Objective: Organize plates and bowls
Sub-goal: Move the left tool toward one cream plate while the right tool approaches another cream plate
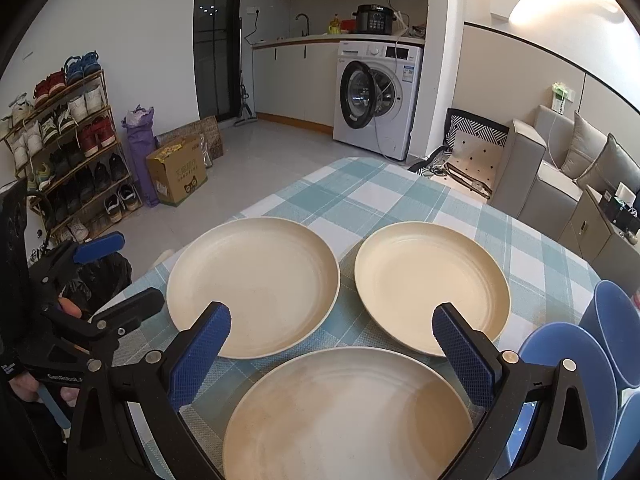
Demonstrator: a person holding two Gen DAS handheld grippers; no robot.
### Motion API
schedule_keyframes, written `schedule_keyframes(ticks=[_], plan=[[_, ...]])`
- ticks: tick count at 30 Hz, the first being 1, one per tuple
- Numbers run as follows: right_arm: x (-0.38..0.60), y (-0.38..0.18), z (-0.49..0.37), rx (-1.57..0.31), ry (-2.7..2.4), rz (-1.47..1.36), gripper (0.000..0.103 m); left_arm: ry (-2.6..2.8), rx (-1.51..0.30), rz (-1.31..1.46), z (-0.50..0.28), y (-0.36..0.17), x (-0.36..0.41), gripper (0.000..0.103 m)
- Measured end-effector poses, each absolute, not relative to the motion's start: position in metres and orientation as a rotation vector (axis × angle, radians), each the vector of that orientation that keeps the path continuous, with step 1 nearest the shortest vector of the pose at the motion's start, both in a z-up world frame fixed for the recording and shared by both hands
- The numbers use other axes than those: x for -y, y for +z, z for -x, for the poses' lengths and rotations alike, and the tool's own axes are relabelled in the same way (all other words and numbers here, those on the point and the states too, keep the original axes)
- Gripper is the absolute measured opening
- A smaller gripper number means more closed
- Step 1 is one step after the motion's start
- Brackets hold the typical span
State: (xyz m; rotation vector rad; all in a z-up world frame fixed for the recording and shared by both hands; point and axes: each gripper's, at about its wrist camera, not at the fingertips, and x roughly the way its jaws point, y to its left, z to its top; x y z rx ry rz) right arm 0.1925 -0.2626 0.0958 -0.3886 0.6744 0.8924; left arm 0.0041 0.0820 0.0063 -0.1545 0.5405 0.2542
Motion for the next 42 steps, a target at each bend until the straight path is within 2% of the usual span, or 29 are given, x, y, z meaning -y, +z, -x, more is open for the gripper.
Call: schedule_keyframes(ticks=[42], plan=[[0.2, 0.04, -0.237, -0.906, 0.97, 0.387, 0.103, 0.375, -0.786, 0.319, -0.041, -0.035, -0.145, 0.103]])
